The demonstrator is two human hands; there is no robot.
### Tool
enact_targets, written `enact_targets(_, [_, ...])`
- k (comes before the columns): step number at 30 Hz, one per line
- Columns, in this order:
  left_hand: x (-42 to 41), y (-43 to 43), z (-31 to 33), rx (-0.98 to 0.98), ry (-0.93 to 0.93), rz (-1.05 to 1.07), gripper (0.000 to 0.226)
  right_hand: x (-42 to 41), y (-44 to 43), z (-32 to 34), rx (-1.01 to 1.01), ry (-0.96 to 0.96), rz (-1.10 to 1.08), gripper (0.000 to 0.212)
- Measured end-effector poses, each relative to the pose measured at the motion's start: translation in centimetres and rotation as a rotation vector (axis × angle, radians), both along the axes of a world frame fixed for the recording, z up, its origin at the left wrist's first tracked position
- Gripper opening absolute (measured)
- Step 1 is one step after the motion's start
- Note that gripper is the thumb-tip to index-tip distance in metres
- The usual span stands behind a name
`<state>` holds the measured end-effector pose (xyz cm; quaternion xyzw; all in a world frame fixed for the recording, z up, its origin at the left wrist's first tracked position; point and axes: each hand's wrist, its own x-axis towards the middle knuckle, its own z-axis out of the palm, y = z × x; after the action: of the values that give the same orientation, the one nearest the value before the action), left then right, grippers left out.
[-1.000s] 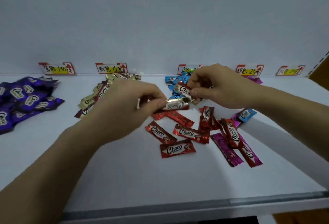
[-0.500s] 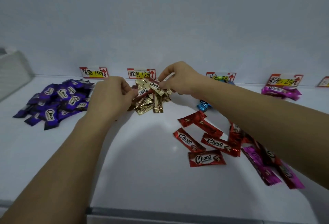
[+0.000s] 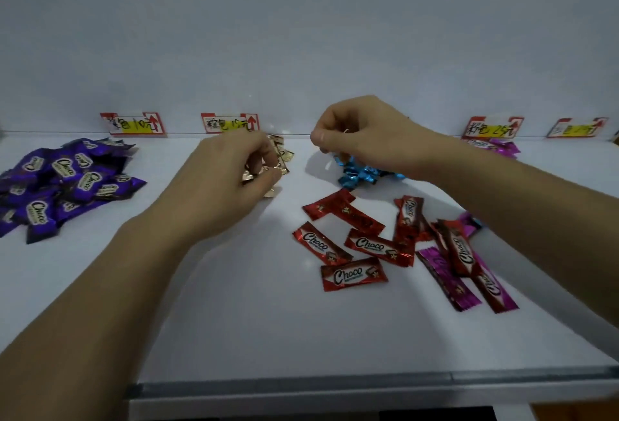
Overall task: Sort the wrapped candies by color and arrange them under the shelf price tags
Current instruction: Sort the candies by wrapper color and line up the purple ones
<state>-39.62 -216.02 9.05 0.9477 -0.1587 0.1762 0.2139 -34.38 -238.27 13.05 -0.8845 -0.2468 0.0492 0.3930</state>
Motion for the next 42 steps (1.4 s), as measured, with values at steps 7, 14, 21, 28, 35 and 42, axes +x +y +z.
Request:
enact_targets(7, [-1.3, -3.9, -0.2, 0.099, 0.035, -0.281, 0.014, -6.4, -9.0, -1.0, -0.073, -0.09, -0.042, 0.007])
enact_targets(14, [-1.8, -7.3, 0.2, 0.232, 0.162, -0.458, 0.033, -8.8, -15.0, -1.7, -0.433, -0.07, 0.096, 0.047])
enact_targets(21, [-2.6, -7.9, -1.0, 0.35, 0.161, -0.192, 0.046, -9.7, -15.9, -3.1, -0.456, -0.172, 0.064, 0.029])
enact_targets(28, [-2.0, -7.2, -1.8, 0.231, 0.199, -0.223, 0.038, -9.1, -15.0, -3.3, -0.334, -0.287, 0.013, 0.011])
enact_targets(35, [-3.1, -8.5, -0.4, -0.478, 0.24, -0.352, 0.042, -8.0, -10.5, -2.4, 0.101, 0.059, -0.033, 0.01])
enact_targets(42, [-3.2, -8.6, -0.1, -0.643, 0.209, -0.246, 0.009, -6.7, -8.0, -2.1, -0.11, -0.082, 0.111, 0.017])
